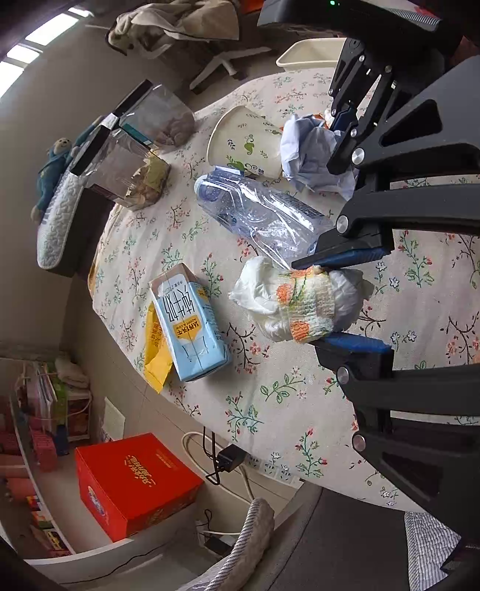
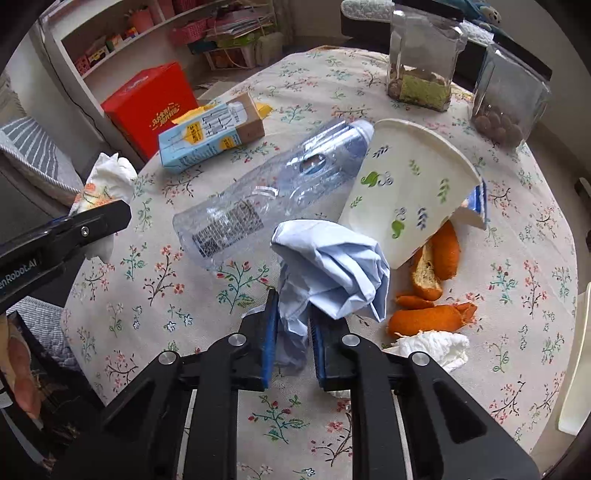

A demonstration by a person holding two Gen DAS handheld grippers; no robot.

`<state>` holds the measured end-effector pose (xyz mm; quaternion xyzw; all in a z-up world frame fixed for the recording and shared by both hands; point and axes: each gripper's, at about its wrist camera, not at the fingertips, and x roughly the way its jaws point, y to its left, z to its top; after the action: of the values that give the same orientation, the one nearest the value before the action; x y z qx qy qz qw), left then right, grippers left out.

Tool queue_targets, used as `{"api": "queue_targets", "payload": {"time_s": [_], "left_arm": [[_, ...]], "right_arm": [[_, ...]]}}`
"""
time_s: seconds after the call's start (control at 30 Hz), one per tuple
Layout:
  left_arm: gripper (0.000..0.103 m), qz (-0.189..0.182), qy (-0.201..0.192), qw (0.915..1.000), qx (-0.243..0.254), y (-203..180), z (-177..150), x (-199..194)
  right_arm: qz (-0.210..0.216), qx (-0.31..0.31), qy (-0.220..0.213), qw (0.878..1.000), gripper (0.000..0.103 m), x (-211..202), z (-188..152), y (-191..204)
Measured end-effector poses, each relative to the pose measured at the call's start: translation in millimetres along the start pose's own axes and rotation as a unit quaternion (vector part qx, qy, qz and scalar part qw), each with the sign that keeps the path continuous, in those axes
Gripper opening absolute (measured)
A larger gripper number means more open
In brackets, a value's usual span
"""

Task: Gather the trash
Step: 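Carry the plastic bag over the bin and release it from the right tool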

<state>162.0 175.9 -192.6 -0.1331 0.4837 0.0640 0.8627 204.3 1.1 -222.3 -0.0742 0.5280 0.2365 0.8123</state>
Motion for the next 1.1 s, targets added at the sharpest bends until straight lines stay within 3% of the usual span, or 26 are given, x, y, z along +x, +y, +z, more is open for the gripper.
{"api": "queue_targets", "payload": {"time_s": [0.3,0.6,1.1], "left_arm": [[0.031,-0.016,-0.054,0.9984,0.005,-23.1,5.7,-18.0],[0.032,-0.017,-0.092,0.9955,0.018,-48.0,6.2,-27.7],[0.032,-0.022,-0.137,0.9888,0.055,-103.2,-0.2,-42.0]], "right_arm": [[-0.002,0.029,-0.09,0.995,0.014,-52.3,4.1,-25.0],[-0.047,0.041,-0.152,0.986,0.014,-78.2,0.3,-44.4],[-0.106,0.053,-0.207,0.971,0.014,-108.2,-15.2,-73.0]]}}
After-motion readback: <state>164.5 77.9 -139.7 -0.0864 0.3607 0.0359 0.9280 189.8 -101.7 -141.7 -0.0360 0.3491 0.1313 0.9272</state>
